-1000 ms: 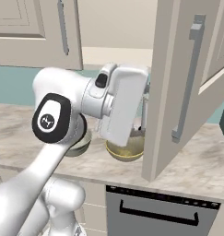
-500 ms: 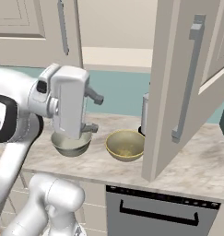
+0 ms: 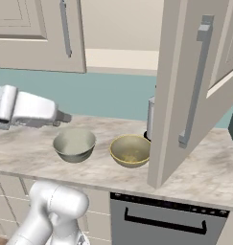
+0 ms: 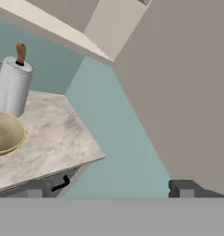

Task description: Open the cabinet. Pick the bowls from the counter and place them in the cabinet. Then close the cabinet.

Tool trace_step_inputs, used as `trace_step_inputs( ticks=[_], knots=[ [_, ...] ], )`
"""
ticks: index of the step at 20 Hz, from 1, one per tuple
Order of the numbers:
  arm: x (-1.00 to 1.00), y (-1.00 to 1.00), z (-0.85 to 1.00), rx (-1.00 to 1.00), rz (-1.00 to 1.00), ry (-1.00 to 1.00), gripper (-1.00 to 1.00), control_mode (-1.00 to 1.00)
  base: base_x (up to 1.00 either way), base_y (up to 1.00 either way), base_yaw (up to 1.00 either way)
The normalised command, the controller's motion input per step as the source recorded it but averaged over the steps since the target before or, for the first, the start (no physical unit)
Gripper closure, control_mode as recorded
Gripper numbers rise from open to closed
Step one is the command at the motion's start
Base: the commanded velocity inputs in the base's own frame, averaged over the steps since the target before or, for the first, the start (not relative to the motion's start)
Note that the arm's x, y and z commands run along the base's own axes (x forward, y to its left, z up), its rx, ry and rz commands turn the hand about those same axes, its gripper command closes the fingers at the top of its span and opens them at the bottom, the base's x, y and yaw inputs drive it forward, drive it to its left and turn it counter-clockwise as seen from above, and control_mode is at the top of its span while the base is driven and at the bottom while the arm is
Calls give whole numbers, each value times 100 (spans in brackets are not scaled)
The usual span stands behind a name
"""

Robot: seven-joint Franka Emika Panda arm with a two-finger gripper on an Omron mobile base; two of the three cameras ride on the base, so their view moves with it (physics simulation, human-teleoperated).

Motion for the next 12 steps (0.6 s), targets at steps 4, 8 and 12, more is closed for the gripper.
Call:
trace_step_inputs(
  ticks=[4,8,12],
  knots=[
    [9,50,-20,22,55,-69,-100,-100,0,0,0],
    [20,31,-1,11,66,-60,-100,-100,0,0,0],
    [23,29,0,5,64,-64,-100,-100,0,0,0]
  ],
)
